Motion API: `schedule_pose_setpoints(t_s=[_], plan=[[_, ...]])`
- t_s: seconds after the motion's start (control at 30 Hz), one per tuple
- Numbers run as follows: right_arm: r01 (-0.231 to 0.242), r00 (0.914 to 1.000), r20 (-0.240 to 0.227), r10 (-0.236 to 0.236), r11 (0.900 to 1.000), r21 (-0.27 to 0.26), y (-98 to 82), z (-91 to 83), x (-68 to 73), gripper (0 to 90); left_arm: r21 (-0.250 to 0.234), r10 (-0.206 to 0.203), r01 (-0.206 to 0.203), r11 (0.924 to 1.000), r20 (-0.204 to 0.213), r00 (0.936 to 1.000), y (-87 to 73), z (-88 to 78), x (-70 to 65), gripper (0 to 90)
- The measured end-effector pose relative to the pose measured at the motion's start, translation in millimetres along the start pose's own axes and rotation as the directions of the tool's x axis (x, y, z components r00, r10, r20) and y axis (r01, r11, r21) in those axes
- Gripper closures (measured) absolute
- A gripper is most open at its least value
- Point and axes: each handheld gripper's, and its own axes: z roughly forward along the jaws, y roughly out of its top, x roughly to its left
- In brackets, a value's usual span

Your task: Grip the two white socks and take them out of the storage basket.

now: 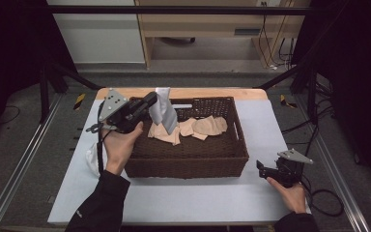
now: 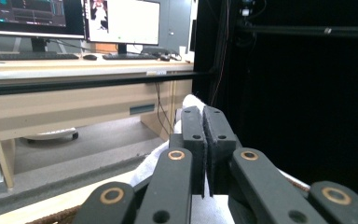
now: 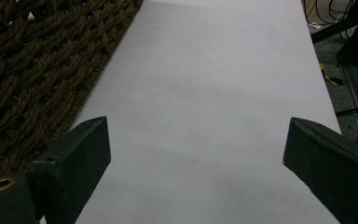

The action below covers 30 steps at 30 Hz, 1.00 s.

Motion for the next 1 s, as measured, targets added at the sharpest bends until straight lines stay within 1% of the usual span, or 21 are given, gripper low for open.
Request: schedule_pose_setpoints(t_s=[0.07, 0.1, 0.13, 0.17, 0.2, 0.23, 0.27, 0.4, 0.43, 0.47, 0.53, 0.57, 0.63, 0.67, 0.7, 0.73, 0.77, 0.8, 0.93, 0.97, 1.0], plan=[[0.000, 1.0000, 0.002, 0.000, 1.000, -0.001, 0.0, -0.2, -0.1, 7.6, -0.014, -0.003, 0.003, 0.9999, -0.004, 1.0000, 3.9, -7.7, 1.7, 88.0], [0.000, 1.0000, 0.002, 0.000, 1.000, -0.001, 0.0, -0.2, -0.1, 7.6, -0.014, -0.003, 0.003, 0.9999, -0.004, 1.0000, 3.9, -7.7, 1.7, 88.0], [-0.001, 1.0000, 0.002, 0.001, 1.000, 0.000, 0.0, -0.2, -0.1, 7.6, -0.032, -0.016, 0.016, 0.9994, -0.007, 0.9998, 8.2, -16.8, 4.4, 88.0], [-0.001, 1.0000, 0.002, 0.001, 1.000, 0.000, 0.0, -0.2, -0.1, 7.6, -0.032, -0.016, 0.016, 0.9994, -0.007, 0.9998, 8.2, -16.8, 4.4, 88.0], [0.000, 1.0000, 0.003, 0.000, 1.000, 0.000, 0.0, -0.2, 0.0, 7.6, -0.049, -0.022, 0.021, 0.9986, -0.019, 0.9996, 12.7, -25.9, 8.3, 88.0], [0.001, 1.0000, 0.004, -0.001, 1.000, 0.000, 0.0, -0.2, 0.0, 7.7, -0.049, -0.022, 0.021, 0.9986, -0.019, 0.9996, 12.7, -25.9, 8.3, 88.0], [0.002, 1.0000, 0.005, -0.002, 1.000, 0.000, -0.1, -0.2, 0.0, 7.6, -0.062, -0.027, 0.025, 0.9978, -0.031, 0.9992, 17.0, -34.9, 13.1, 88.0], [-0.001, 1.0000, 0.004, 0.001, 1.000, 0.000, 0.0, -0.5, -0.2, 7.6, -0.090, -0.037, 0.032, 0.9954, -0.059, 0.9976, 24.5, -55.2, 24.0, 88.0], [0.000, 1.0000, 0.005, 0.000, 1.000, 0.001, 0.0, -0.5, -0.2, 7.7, -0.090, -0.037, 0.032, 0.9954, -0.059, 0.9976, 24.5, -55.2, 24.0, 88.0], [0.000, 1.0000, 0.005, 0.000, 1.000, 0.001, 0.0, -0.5, -0.2, 7.7, -0.094, -0.040, 0.034, 0.9950, -0.064, 0.9971, 25.2, -58.7, 25.8, 88.0], [0.000, 1.0000, 0.005, 0.000, 1.000, 0.000, 0.0, -0.5, -0.2, 7.6, -0.111, -0.050, 0.041, 0.9930, -0.083, 0.9953, 26.1, -72.6, 33.5, 88.0], [0.000, 1.0000, 0.005, 0.000, 1.000, 0.000, 0.0, -0.5, -0.2, 7.6, -0.111, -0.050, 0.041, 0.9930, -0.083, 0.9953, 26.1, -72.6, 33.5, 88.0], [-0.002, 1.0000, 0.008, 0.002, 1.000, 0.001, -0.1, -1.0, -0.1, 7.6, -0.128, -0.066, 0.051, 0.9904, -0.110, 0.9917, 25.1, -85.8, 43.5, 88.0], [0.000, 1.0000, 0.007, 0.000, 1.000, 0.000, -0.1, -0.8, -0.2, 7.7, -0.133, -0.074, 0.057, 0.9894, -0.119, 0.9901, 24.5, -90.1, 47.3, 88.0], [0.000, 1.0000, 0.007, 0.000, 1.000, 0.000, -0.1, -0.8, -0.2, 7.7, -0.133, -0.074, 0.057, 0.9894, -0.119, 0.9901, 24.5, -90.1, 47.3, 88.0], [0.000, 1.0000, 0.006, 0.000, 1.000, 0.000, -0.1, -0.6, -0.2, 7.7, -0.141, -0.085, 0.065, 0.9879, -0.140, 0.9864, 22.6, -98.6, 54.9, 88.0], [0.001, 1.0000, 0.007, -0.001, 1.000, 0.000, -0.1, -0.5, -0.1, 7.7, -0.141, -0.085, 0.065, 0.9879, -0.140, 0.9864, 22.6, -98.6, 54.9, 88.0], [0.003, 1.0000, 0.008, -0.003, 1.000, 0.000, -0.2, -0.3, -0.1, 7.7, -0.146, -0.096, 0.073, 0.9866, -0.157, 0.9829, 20.1, -107.0, 62.0, 88.0], [0.002, 1.0000, 0.009, -0.002, 1.000, 0.001, -0.2, -0.4, -0.1, 7.7, -0.147, -0.108, 0.080, 0.9859, -0.199, 0.9741, 12.2, -123.3, 74.4, 87.9], [0.002, 1.0000, 0.009, -0.002, 1.000, 0.001, -0.2, -0.4, -0.1, 7.7, -0.147, -0.108, 0.080, 0.9859, -0.199, 0.9741, 12.2, -123.3, 74.4, 87.9], [0.001, 1.0000, 0.009, -0.001, 1.000, 0.002, -0.2, -0.6, 0.0, 7.6, -0.139, -0.111, 0.082, 0.9869, -0.218, 0.9697, 5.6, -130.7, 79.9, 88.0]])
